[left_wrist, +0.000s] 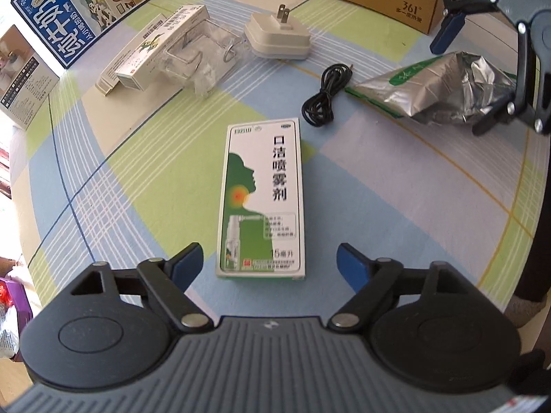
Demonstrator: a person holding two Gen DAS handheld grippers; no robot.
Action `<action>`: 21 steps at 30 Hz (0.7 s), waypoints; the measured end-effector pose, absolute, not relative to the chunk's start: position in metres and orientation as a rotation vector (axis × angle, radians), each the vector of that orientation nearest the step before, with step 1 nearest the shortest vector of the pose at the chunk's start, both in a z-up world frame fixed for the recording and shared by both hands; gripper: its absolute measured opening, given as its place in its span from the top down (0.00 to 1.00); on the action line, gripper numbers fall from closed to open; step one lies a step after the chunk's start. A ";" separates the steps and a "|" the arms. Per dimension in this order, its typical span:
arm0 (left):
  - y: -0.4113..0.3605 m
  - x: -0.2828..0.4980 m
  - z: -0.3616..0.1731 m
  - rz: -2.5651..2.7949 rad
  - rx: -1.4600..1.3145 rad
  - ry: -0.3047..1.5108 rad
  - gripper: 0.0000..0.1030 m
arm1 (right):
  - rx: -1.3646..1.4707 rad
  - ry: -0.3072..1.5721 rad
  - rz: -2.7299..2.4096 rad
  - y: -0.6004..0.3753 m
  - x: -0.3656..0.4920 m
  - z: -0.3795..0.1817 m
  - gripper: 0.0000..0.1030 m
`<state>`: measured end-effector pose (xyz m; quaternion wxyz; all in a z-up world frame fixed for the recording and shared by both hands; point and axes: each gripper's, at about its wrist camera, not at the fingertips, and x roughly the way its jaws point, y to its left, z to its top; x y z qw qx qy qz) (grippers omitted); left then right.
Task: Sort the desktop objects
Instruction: 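Close the right tool on the foil bag while the left tool grasps the spray box, then lift and carry the foil bag and spray box toward the cardboard box with both tools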
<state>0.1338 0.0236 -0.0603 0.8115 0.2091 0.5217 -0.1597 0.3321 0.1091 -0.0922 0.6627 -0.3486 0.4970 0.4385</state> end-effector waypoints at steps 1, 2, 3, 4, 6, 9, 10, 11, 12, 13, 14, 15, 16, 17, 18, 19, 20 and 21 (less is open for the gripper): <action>0.023 0.135 -0.061 -0.344 0.441 1.115 0.19 | -0.795 1.126 0.993 0.108 0.331 -0.090 0.12; 0.023 0.137 -0.061 -0.348 0.433 1.118 0.19 | -0.798 1.130 0.996 0.111 0.335 -0.091 0.12; 0.023 0.140 -0.062 -0.351 0.424 1.123 0.19 | -0.798 1.136 0.996 0.115 0.341 -0.094 0.12; 0.022 0.142 -0.063 -0.355 0.419 1.127 0.19 | -0.795 1.145 0.994 0.117 0.345 -0.096 0.12; 0.021 0.147 -0.065 -0.369 0.412 1.137 0.20 | -0.769 1.169 0.996 0.116 0.351 -0.099 0.12; 0.019 0.155 -0.067 -0.382 0.409 1.145 0.22 | -0.730 1.198 1.004 0.115 0.357 -0.101 0.13; 0.019 0.157 -0.067 -0.385 0.410 1.148 0.23 | -0.731 1.201 1.006 0.115 0.358 -0.103 0.16; 0.018 0.160 -0.068 -0.389 0.412 1.152 0.24 | -0.734 1.205 1.008 0.116 0.359 -0.104 0.23; 0.018 0.162 -0.068 -0.391 0.413 1.157 0.26 | -0.736 1.207 1.012 0.117 0.360 -0.105 0.23; 0.018 0.165 -0.069 -0.392 0.412 1.163 0.27 | -0.738 1.208 1.013 0.114 0.359 -0.106 0.23; 0.018 0.167 -0.069 -0.394 0.407 1.171 0.28 | -0.741 1.210 1.015 0.113 0.359 -0.107 0.24; 0.018 0.170 -0.069 -0.397 0.400 1.182 0.32 | -0.744 1.209 1.018 0.115 0.359 -0.107 0.25; 0.018 0.172 -0.070 -0.398 0.393 1.193 0.36 | -0.748 1.207 1.021 0.116 0.359 -0.107 0.27; 0.018 0.174 -0.070 -0.398 0.386 1.199 0.37 | -0.752 1.205 1.026 0.118 0.360 -0.107 0.30; 0.018 0.175 -0.070 -0.396 0.381 1.201 0.40 | -0.752 1.205 1.028 0.119 0.360 -0.107 0.31; 0.018 0.175 -0.070 -0.392 0.380 1.203 0.44 | -0.751 1.206 1.029 0.120 0.360 -0.107 0.33; 0.017 0.175 -0.069 -0.389 0.381 1.203 0.46 | -0.749 1.205 1.028 0.121 0.360 -0.107 0.35; 0.016 0.175 -0.068 -0.386 0.381 1.204 0.50 | -0.749 1.200 1.025 0.122 0.360 -0.107 0.37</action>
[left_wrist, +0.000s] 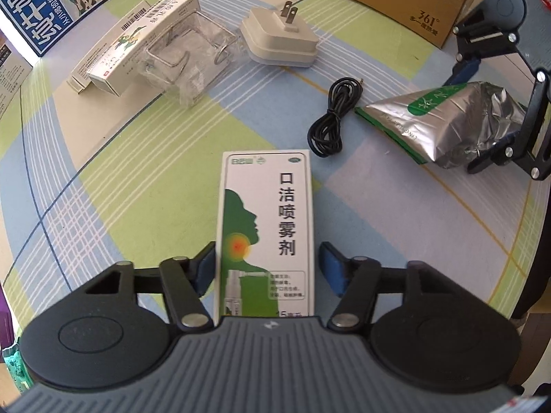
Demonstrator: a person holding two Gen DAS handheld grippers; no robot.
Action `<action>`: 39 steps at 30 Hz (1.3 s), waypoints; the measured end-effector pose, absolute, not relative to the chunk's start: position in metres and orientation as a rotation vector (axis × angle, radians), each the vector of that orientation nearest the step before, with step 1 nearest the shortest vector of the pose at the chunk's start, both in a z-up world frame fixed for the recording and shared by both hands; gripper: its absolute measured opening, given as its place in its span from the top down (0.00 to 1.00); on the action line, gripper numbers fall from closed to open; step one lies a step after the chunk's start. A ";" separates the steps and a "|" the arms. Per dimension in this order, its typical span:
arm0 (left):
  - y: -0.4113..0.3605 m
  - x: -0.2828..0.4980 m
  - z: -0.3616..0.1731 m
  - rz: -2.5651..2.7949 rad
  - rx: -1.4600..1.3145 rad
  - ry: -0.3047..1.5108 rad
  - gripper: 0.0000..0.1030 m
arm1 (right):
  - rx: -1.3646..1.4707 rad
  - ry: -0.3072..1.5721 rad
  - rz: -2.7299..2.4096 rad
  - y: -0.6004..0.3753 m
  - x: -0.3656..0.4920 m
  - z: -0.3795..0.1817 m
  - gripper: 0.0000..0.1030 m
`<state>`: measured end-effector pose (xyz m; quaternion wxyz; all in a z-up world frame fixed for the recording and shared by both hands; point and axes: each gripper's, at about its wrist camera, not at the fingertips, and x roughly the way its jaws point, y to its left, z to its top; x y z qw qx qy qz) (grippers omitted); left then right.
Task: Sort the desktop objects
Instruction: 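Lift and carry the foil bag and spray box toward the cardboard box with both tools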
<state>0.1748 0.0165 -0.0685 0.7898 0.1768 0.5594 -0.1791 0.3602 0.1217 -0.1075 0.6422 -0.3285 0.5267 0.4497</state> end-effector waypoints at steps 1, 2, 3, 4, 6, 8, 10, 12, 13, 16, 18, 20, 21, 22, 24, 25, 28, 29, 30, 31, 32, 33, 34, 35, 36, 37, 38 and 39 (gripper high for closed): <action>0.016 0.174 -0.068 -0.384 0.381 1.207 0.50 | -0.746 1.196 1.021 0.122 0.360 -0.108 0.40; 0.015 0.173 -0.068 -0.385 0.385 1.209 0.50 | -0.743 1.191 1.014 0.122 0.361 -0.108 0.44; 0.013 0.170 -0.068 -0.390 0.392 1.208 0.50 | -0.739 1.186 1.010 0.122 0.361 -0.108 0.46; 0.012 0.168 -0.067 -0.393 0.397 1.208 0.51 | -0.735 1.181 1.007 0.123 0.362 -0.107 0.48; 0.009 0.164 -0.067 -0.399 0.398 1.210 0.51 | -0.729 1.176 1.003 0.125 0.362 -0.107 0.50; 0.007 0.160 -0.065 -0.402 0.391 1.210 0.51 | -0.722 1.177 1.001 0.129 0.362 -0.107 0.52; 0.006 0.156 -0.064 -0.399 0.383 1.209 0.51 | -0.710 1.177 0.996 0.133 0.363 -0.107 0.53; 0.007 0.154 -0.063 -0.393 0.376 1.206 0.51 | -0.696 1.173 0.987 0.138 0.363 -0.105 0.53; 0.008 0.153 -0.061 -0.386 0.367 1.205 0.51 | -0.691 1.171 0.983 0.140 0.364 -0.104 0.53; 0.010 0.150 -0.055 -0.360 0.345 1.203 0.51 | -0.667 1.171 0.969 0.147 0.365 -0.102 0.53; 0.011 0.149 -0.051 -0.344 0.334 1.203 0.51 | -0.651 1.172 0.956 0.149 0.368 -0.099 0.53; 0.010 0.147 -0.046 -0.326 0.321 1.202 0.51 | -0.633 1.172 0.939 0.151 0.370 -0.095 0.53; 0.010 0.147 -0.043 -0.315 0.311 1.201 0.51 | -0.622 1.174 0.930 0.153 0.371 -0.093 0.53; 0.009 0.146 -0.041 -0.307 0.300 1.199 0.51 | -0.610 1.175 0.920 0.153 0.371 -0.090 0.53; 0.007 0.144 -0.035 -0.297 0.282 1.195 0.51 | -0.584 1.174 0.899 0.149 0.369 -0.082 0.53; 0.006 0.142 -0.031 -0.292 0.275 1.191 0.51 | -0.571 1.171 0.890 0.148 0.369 -0.079 0.53; 0.000 0.136 -0.021 -0.279 0.264 1.180 0.51 | -0.538 1.151 0.867 0.142 0.364 -0.065 0.53; -0.003 0.135 -0.018 -0.274 0.261 1.176 0.51 | -0.528 1.143 0.859 0.140 0.362 -0.061 0.53; -0.005 0.134 -0.014 -0.268 0.257 1.170 0.51 | -0.522 1.134 0.853 0.138 0.360 -0.056 0.53; -0.008 0.133 -0.010 -0.264 0.251 1.164 0.51 | -0.516 1.127 0.846 0.137 0.358 -0.052 0.53; -0.011 0.132 -0.007 -0.262 0.246 1.158 0.51 | -0.508 1.120 0.838 0.135 0.357 -0.047 0.53; -0.014 0.131 -0.004 -0.260 0.239 1.152 0.51 | -0.501 1.113 0.831 0.133 0.356 -0.042 0.53; -0.017 0.131 -0.001 -0.258 0.235 1.145 0.51 | -0.497 1.105 0.824 0.131 0.354 -0.038 0.53; -0.021 0.129 0.003 -0.256 0.232 1.139 0.51 | -0.492 1.094 0.818 0.129 0.353 -0.033 0.53; -0.025 0.128 0.007 -0.255 0.232 1.132 0.51 | -0.486 1.084 0.811 0.126 0.352 -0.028 0.53; -0.028 0.127 0.011 -0.255 0.231 1.125 0.51 | -0.480 1.075 0.804 0.124 0.351 -0.023 0.53; -0.032 0.127 0.015 -0.256 0.229 1.117 0.51 | -0.473 1.067 0.798 0.121 0.351 -0.019 0.53; -0.036 0.126 0.019 -0.257 0.227 1.108 0.51 | -0.464 1.058 0.791 0.118 0.350 -0.014 0.53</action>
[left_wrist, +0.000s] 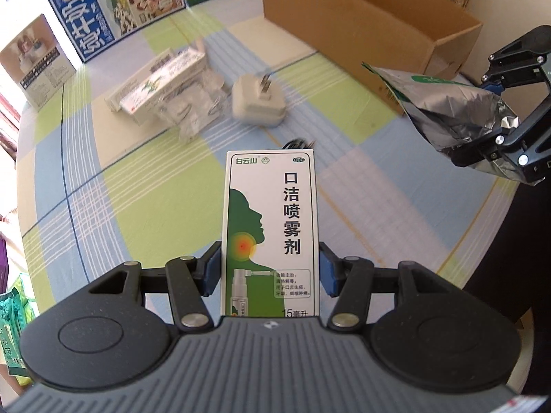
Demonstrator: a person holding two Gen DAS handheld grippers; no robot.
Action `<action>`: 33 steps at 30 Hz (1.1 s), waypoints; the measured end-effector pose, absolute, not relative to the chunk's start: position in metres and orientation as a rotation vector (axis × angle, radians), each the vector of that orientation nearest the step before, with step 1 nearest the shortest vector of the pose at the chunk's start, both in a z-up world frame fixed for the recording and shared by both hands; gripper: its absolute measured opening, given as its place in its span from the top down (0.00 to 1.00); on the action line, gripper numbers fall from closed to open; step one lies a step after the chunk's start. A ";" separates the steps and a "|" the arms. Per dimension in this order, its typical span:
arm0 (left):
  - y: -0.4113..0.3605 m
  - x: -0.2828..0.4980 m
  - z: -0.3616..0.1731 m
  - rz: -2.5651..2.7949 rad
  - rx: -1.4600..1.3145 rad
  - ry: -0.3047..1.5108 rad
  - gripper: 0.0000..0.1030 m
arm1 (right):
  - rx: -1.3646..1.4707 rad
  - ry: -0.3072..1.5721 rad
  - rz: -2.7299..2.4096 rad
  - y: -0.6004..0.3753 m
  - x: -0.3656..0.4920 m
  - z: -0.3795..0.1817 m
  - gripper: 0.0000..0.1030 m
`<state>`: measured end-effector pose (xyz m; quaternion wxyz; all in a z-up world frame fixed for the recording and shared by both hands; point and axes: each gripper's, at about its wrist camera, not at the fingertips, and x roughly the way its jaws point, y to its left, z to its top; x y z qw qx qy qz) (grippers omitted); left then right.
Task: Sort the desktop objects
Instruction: 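Lift and carry the foil bag and spray box toward the cardboard box with both tools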
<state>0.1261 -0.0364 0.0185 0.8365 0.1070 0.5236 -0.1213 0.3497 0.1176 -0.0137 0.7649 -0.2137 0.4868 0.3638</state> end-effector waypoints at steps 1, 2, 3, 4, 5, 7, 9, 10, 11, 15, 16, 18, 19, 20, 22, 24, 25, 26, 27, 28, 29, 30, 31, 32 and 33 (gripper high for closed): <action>-0.040 0.126 0.022 -0.258 0.226 1.100 0.51 | -0.459 1.049 0.783 0.114 0.349 -0.009 0.53; -0.045 0.125 0.025 -0.259 0.227 1.094 0.51 | -0.454 1.040 0.775 0.111 0.349 -0.004 0.53; -0.050 0.125 0.027 -0.260 0.229 1.090 0.51 | -0.448 1.032 0.768 0.107 0.348 0.000 0.53; -0.054 0.126 0.029 -0.262 0.231 1.086 0.51 | -0.443 1.024 0.761 0.103 0.348 0.005 0.53; -0.059 0.126 0.031 -0.264 0.234 1.084 0.51 | -0.440 1.016 0.754 0.099 0.347 0.009 0.53; -0.069 0.127 0.034 -0.269 0.240 1.079 0.51 | -0.434 1.001 0.738 0.091 0.347 0.016 0.53; -0.079 0.128 0.037 -0.273 0.243 1.074 0.51 | -0.423 0.991 0.722 0.081 0.347 0.023 0.53; -0.084 0.129 0.038 -0.275 0.246 1.072 0.51 | -0.417 0.987 0.714 0.077 0.348 0.025 0.53; -0.089 0.131 0.040 -0.278 0.250 1.069 0.51 | -0.409 0.985 0.703 0.071 0.349 0.028 0.53; -0.109 0.139 0.047 -0.290 0.259 1.051 0.51 | -0.388 0.980 0.671 0.049 0.353 0.038 0.53; -0.114 0.141 0.050 -0.293 0.260 1.046 0.51 | -0.386 0.977 0.663 0.044 0.355 0.040 0.53; -0.124 0.147 0.055 -0.301 0.262 1.036 0.51 | -0.383 0.967 0.646 0.036 0.358 0.045 0.53; -0.130 0.150 0.057 -0.305 0.263 1.032 0.51 | -0.379 0.962 0.638 0.032 0.360 0.048 0.53; -0.135 0.153 0.060 -0.309 0.264 1.026 0.51 | -0.374 0.958 0.631 0.027 0.363 0.051 0.53; -0.146 0.159 0.066 -0.315 0.264 1.015 0.51 | -0.361 0.953 0.617 0.020 0.369 0.056 0.53; -0.156 0.167 0.071 -0.319 0.265 1.004 0.51 | -0.344 0.951 0.603 0.012 0.377 0.061 0.53; -0.161 0.171 0.074 -0.322 0.266 0.998 0.51 | -0.333 0.951 0.594 0.008 0.382 0.062 0.53; -0.166 0.176 0.076 -0.325 0.266 0.992 0.51 | -0.321 0.951 0.585 0.004 0.387 0.064 0.53; -0.170 0.181 0.079 -0.327 0.264 0.986 0.51 | -0.309 0.950 0.576 0.000 0.392 0.066 0.53; -0.174 0.186 0.081 -0.330 0.261 0.981 0.51 | -0.295 0.949 0.567 -0.004 0.397 0.068 0.53; -0.177 0.191 0.083 -0.333 0.259 0.976 0.51 | -0.281 0.948 0.557 -0.008 0.401 0.068 0.53; -0.181 0.196 0.085 -0.338 0.257 0.971 0.51 | -0.266 0.948 0.547 -0.013 0.405 0.069 0.53; -0.185 0.202 0.087 -0.342 0.256 0.966 0.51 | -0.251 0.949 0.537 -0.017 0.410 0.069 0.53; -0.188 0.208 0.089 -0.347 0.252 0.962 0.51 | -0.236 0.949 0.527 -0.021 0.415 0.070 0.53; -0.192 0.214 0.090 -0.350 0.248 0.959 0.51 | -0.222 0.950 0.518 -0.025 0.420 0.070 0.53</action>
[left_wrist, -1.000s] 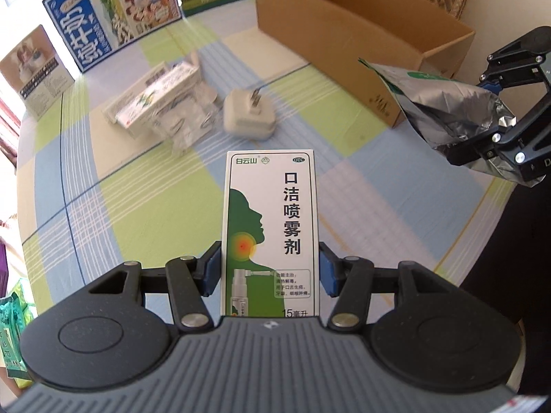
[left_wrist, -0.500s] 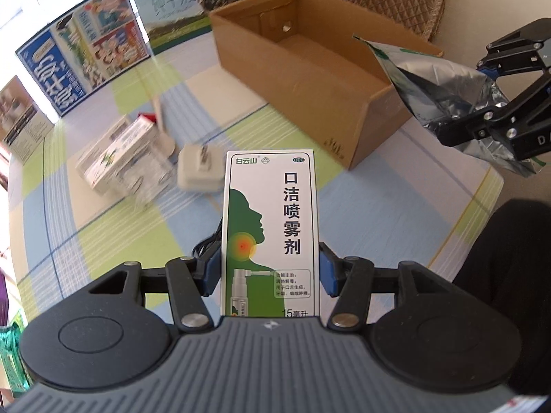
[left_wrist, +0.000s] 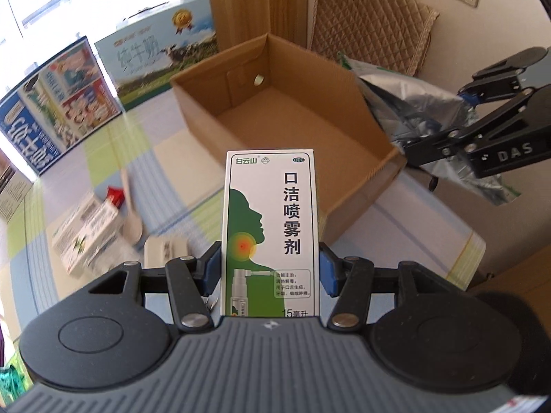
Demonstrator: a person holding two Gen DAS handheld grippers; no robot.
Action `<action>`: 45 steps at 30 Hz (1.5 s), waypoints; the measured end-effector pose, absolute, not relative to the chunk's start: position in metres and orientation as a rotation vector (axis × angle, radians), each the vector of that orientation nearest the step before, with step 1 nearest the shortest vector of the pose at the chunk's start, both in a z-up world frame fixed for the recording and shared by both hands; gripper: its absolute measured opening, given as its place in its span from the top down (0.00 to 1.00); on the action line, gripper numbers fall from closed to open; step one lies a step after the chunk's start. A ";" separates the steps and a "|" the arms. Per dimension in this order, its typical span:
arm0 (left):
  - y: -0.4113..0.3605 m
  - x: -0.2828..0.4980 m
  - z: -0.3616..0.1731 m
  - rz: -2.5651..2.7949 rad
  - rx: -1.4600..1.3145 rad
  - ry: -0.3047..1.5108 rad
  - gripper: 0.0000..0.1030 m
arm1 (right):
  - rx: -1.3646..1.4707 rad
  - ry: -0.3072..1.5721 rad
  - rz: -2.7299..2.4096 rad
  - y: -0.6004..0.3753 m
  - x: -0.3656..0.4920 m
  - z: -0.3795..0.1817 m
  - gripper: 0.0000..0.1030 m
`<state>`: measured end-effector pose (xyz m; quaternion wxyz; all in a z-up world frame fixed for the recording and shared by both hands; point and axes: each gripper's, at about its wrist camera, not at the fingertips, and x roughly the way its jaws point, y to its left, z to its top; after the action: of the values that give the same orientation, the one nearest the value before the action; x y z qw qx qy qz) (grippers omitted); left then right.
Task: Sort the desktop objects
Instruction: 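Lift and carry the foil bag and spray box toward the cardboard box with both tools, then open both tools to drop the foil bag and spray box into the cardboard box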
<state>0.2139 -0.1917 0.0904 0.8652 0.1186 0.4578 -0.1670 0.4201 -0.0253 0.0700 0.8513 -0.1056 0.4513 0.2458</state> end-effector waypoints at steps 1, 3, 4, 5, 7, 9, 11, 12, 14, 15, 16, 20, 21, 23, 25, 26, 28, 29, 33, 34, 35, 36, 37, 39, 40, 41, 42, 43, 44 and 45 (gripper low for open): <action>-0.195 0.219 0.092 -0.352 0.244 0.957 0.51 | -0.209 0.951 0.508 -0.029 0.425 0.070 0.53; -0.201 0.230 0.093 -0.355 0.227 0.954 0.51 | -0.177 0.954 0.488 -0.036 0.436 0.070 0.53; -0.205 0.235 0.094 -0.355 0.216 0.954 0.51 | -0.162 0.956 0.481 -0.040 0.442 0.069 0.53; -0.208 0.241 0.094 -0.356 0.203 0.954 0.51 | -0.146 0.959 0.474 -0.043 0.447 0.068 0.53; -0.214 0.253 0.094 -0.355 0.178 0.955 0.51 | -0.118 0.968 0.463 -0.048 0.459 0.068 0.53; -0.220 0.263 0.094 -0.356 0.160 0.957 0.51 | -0.096 0.978 0.451 -0.054 0.470 0.067 0.53; -0.226 0.272 0.092 -0.356 0.148 0.958 0.51 | -0.077 0.988 0.439 -0.059 0.480 0.064 0.53; -0.229 0.277 0.090 -0.354 0.140 0.958 0.51 | -0.065 0.992 0.432 -0.062 0.486 0.063 0.53; -0.233 0.284 0.087 -0.349 0.118 0.960 0.51 | -0.041 1.000 0.421 -0.067 0.496 0.060 0.53; -0.235 0.289 0.086 -0.348 0.102 0.963 0.51 | -0.029 1.003 0.417 -0.069 0.500 0.059 0.53; -0.237 0.293 0.085 -0.347 0.086 0.965 0.51 | -0.019 1.005 0.414 -0.071 0.504 0.058 0.53; -0.243 0.305 0.079 -0.338 0.054 0.968 0.51 | 0.020 1.014 0.400 -0.075 0.518 0.052 0.53; -0.244 0.308 0.078 -0.336 0.051 0.968 0.51 | 0.029 1.016 0.397 -0.076 0.521 0.051 0.53; -0.246 0.313 0.075 -0.334 0.043 0.969 0.51 | 0.045 1.020 0.392 -0.078 0.528 0.047 0.53; -0.248 0.317 0.072 -0.332 0.038 0.971 0.51 | 0.057 1.022 0.386 -0.079 0.533 0.045 0.53; -0.249 0.318 0.071 -0.331 0.038 0.971 0.51 | 0.060 1.022 0.383 -0.080 0.535 0.044 0.53; -0.250 0.321 0.069 -0.334 0.046 0.970 0.51 | 0.064 1.023 0.381 -0.080 0.538 0.042 0.53; -0.251 0.322 0.068 -0.337 0.052 0.970 0.51 | 0.064 1.023 0.381 -0.080 0.540 0.042 0.53; -0.250 0.322 0.068 -0.320 0.070 0.944 0.36 | 0.063 1.024 0.381 -0.078 0.542 0.040 0.53; -0.249 0.321 0.069 -0.319 0.078 0.939 0.36 | 0.064 1.023 0.381 -0.078 0.542 0.040 0.53; -0.248 0.320 0.069 -0.316 0.085 0.936 0.36 | 0.067 1.022 0.383 -0.078 0.542 0.040 0.53; -0.246 0.319 0.069 -0.312 0.091 0.933 0.36 | 0.070 1.021 0.383 -0.077 0.543 0.039 0.53; -0.244 0.318 0.069 -0.308 0.095 0.932 0.36 | 0.072 1.019 0.385 -0.077 0.543 0.039 0.53; -0.240 0.316 0.069 -0.301 0.095 0.932 0.36 | 0.075 1.017 0.388 -0.075 0.543 0.039 0.53; -0.238 0.315 0.069 -0.299 0.095 0.933 0.36 | 0.077 1.016 0.389 -0.074 0.543 0.039 0.53; -0.236 0.314 0.069 -0.297 0.096 0.933 0.36 | 0.079 1.014 0.390 -0.072 0.543 0.039 0.53; -0.234 0.313 0.069 -0.295 0.098 0.933 0.36 | 0.079 1.012 0.392 -0.071 0.543 0.039 0.53; -0.232 0.312 0.069 -0.293 0.099 0.933 0.36 | 0.079 1.010 0.395 -0.069 0.544 0.039 0.53; -0.231 0.312 0.069 -0.291 0.097 0.934 0.36 | 0.079 1.009 0.397 -0.067 0.544 0.039 0.53; -0.229 0.311 0.069 -0.291 0.096 0.934 0.36 | 0.080 1.006 0.400 -0.066 0.544 0.040 0.53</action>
<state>0.3108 -0.2290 0.0695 0.8817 0.0460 0.4484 -0.1396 0.5439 -0.0657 0.0398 0.8562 0.0382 0.4788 0.1906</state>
